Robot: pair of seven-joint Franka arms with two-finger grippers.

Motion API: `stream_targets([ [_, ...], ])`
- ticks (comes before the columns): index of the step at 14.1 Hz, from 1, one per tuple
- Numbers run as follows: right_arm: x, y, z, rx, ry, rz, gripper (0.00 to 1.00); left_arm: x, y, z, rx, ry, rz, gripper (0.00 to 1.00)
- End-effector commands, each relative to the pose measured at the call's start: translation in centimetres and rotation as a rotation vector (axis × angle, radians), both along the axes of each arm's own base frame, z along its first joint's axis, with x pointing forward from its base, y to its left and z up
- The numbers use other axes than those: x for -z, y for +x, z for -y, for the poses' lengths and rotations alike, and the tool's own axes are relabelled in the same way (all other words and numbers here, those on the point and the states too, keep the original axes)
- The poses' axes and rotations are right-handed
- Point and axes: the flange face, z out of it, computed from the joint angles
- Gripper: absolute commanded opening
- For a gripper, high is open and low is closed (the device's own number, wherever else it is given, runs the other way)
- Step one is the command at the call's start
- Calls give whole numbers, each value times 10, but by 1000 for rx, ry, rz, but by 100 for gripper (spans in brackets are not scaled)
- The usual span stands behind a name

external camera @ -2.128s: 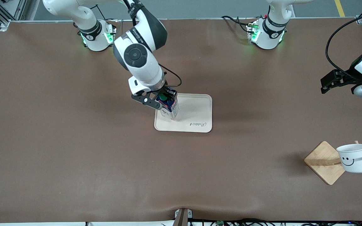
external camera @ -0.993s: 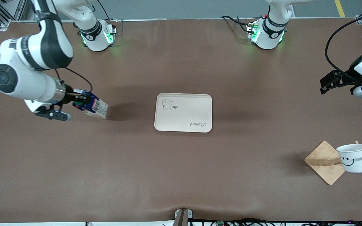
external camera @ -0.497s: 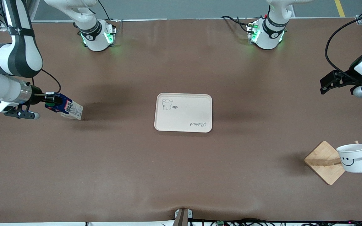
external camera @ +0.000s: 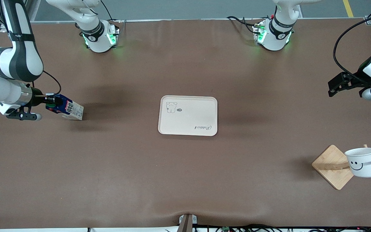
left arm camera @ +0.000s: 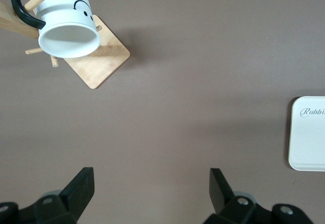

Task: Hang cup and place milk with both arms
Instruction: 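Lower the milk carton onto the table with the right gripper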

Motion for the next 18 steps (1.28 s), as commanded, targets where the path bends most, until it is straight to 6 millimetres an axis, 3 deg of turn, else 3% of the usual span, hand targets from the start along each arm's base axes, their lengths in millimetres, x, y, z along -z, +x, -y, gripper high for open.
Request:
stream_targets([
  [1, 5, -7, 5, -2, -10, -3, 0, -2, 0, 1, 4, -17, 8, 100],
  [2, 8, -7, 6, 1, -10, -11, 4, -1, 1, 1, 4, -17, 7, 100],
  [3, 10, -7, 6, 1, -9, -12, 19, -1, 1, 1, 4, -19, 6, 100],
  [6, 18, -8, 9, 6, -7, -30, 46, -1, 1, 1, 0, -19, 7, 100],
  [8, 20, -8, 9, 6, -7, -32, 50, -1, 1, 1, 0, -19, 7, 100],
  [9, 20, -8, 10, 7, -7, -32, 58, -2, 1, 1, 0, -19, 8, 100],
  [10, 21, -8, 9, 6, -7, -33, 75, -2, 1, 1, 0, -19, 8, 100],
  [12, 22, -7, 10, 7, -7, -35, 82, -2, 1, 0, -1, -19, 8, 100],
  [13, 22, -7, 10, 7, -7, -35, 94, -2, 1, 0, -1, -19, 8, 100],
  [14, 22, -7, 10, 7, -7, -35, 100, -2, 1, 0, -1, -19, 8, 100],
  [18, 19, -6, 10, 6, -7, -32, 100, -2, 1, 0, -1, -19, 8, 100],
])
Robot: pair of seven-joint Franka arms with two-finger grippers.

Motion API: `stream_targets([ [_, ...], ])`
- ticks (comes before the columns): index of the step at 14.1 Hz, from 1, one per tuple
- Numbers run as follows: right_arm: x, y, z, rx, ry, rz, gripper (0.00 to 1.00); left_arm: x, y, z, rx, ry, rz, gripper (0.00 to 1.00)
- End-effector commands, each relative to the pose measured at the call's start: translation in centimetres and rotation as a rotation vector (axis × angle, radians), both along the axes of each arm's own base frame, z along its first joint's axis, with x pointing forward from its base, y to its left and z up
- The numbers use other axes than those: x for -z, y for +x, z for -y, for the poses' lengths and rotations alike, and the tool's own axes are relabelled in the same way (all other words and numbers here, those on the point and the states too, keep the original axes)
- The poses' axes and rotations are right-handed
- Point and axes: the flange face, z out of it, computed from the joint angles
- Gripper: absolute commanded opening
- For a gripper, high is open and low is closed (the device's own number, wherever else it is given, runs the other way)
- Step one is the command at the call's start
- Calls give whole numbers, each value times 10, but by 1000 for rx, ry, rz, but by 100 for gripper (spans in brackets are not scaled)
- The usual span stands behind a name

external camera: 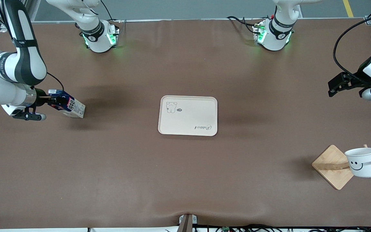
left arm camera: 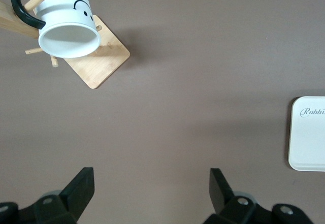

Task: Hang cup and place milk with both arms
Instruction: 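Lower the milk carton onto the table with the right gripper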

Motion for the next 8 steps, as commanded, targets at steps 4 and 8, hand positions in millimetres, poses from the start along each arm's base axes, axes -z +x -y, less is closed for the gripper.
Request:
stream_targets([
  [4, -3, -1, 3, -8, -10, 5, 100, -2, 1, 0, -1, -19, 8, 100],
  [8, -5, -1, 2, -7, -10, 7, 100, -2, 1, 0, -1, -19, 8, 100],
])
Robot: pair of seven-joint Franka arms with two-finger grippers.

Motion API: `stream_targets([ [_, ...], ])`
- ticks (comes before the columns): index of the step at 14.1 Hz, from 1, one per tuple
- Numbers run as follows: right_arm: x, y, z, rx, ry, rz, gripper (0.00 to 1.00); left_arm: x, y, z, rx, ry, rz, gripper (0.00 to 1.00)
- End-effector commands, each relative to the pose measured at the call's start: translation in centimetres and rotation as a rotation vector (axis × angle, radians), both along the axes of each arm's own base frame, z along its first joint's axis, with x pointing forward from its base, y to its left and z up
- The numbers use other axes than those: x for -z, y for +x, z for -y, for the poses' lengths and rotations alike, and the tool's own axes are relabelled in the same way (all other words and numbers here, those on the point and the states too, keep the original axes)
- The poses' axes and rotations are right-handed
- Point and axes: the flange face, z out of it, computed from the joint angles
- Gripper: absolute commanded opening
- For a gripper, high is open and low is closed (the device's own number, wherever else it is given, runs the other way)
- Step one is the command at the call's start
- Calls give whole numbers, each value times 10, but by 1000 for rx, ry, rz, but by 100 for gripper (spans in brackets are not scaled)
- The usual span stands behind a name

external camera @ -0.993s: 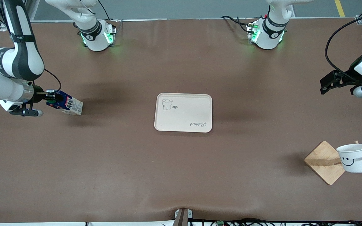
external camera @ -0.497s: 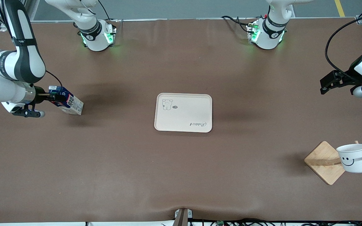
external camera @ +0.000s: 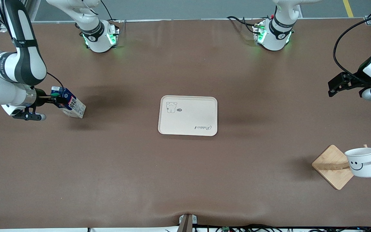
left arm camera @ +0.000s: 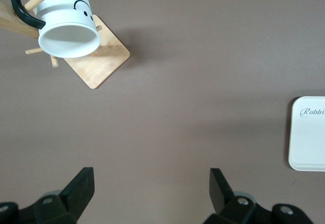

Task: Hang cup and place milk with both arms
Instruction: 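Lower the milk carton onto the table with the right gripper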

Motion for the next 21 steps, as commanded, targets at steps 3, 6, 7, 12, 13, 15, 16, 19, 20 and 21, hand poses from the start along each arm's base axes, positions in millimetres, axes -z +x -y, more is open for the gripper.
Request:
stream_targets([
  [3, -5, -1, 2, -7, -9, 6, 100, -2, 1, 0, -2, -19, 8, 100],
  [6, -5, -1, 0, -9, -9, 2, 100, -2, 1, 0, -2, -19, 8, 100],
  [7, -5, -1, 0, -8, -8, 2, 100, -2, 1, 0, -2, -19, 8, 100],
  [12, -10, 0, -4, -11, -6, 4, 100, -3, 1, -2, -4, -19, 10, 100],
  [13, -10, 1, -7, -11, -8, 3, 100, -3, 1, -2, -4, -19, 10, 100],
  [15, -19, 5, -9, -14, -8, 5, 100, -3, 1, -3, -1, -19, 10, 100],
  [16, -31, 10, -13, -27, -7, -6, 100, -4, 1, -3, 1, -19, 11, 100],
  [19, -85, 40, -31, -66, -4, 42, 100, -3, 1, -3, 2, -19, 9, 100],
  [20, -113, 55, -37, -61, 18, 109, 100, -3, 1, -3, 4, -18, 9, 100],
  [21, -141, 73, -49, -78, 47, 170, 100, -3, 1, -3, 4, -18, 9, 100],
])
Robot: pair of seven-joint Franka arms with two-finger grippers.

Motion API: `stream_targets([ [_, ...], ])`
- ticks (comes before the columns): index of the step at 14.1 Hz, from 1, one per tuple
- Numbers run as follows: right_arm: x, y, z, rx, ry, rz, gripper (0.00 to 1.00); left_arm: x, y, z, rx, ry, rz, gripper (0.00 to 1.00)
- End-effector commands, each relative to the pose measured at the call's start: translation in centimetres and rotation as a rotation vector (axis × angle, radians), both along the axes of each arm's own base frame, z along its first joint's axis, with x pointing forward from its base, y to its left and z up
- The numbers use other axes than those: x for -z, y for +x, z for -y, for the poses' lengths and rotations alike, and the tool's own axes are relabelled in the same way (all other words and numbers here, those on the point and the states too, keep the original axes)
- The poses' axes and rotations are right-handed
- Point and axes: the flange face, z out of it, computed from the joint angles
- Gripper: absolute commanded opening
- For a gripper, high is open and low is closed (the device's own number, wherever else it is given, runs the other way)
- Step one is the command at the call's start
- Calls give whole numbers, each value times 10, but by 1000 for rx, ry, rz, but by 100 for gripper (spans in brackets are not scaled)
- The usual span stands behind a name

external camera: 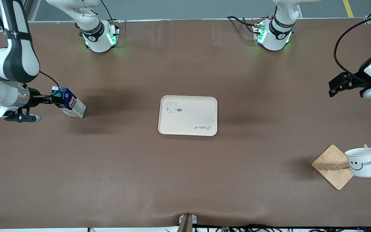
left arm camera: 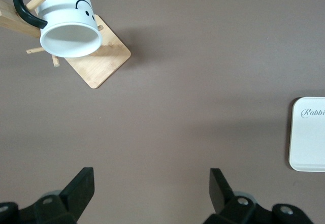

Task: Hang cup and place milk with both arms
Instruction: 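Open the right gripper and raise it away from the carton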

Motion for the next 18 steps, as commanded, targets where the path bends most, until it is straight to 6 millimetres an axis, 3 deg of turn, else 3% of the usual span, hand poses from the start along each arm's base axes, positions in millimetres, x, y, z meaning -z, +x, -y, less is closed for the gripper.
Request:
stream_targets([
  [1, -84, 43, -27, -38, 44, 120, 100, -3, 1, -1, 9, -18, 9, 100],
  [4, -171, 56, -32, -55, 16, 170, 100, -3, 1, -1, 9, -18, 9, 100],
  [7, -211, 30, -39, -85, 25, 156, 100, -3, 1, -1, 9, -20, 9, 100],
  [9, -226, -3, -44, -94, 11, 128, 100, -3, 1, -1, 9, -20, 9, 100],
  [13, -228, -59, -33, -78, -4, 152, 100, 0, 2, 0, 9, -28, 4, 100],
  [14, -224, -58, -32, -80, -6, 146, 100, 0, 2, 0, 9, -28, 4, 100],
  [16, -234, -45, -17, -109, -46, 171, 100, -1, 2, 0, 9, -28, 6, 100],
  [18, -235, -43, -22, -139, -88, 168, 100, 0, 2, -1, 9, -26, 4, 100],
])
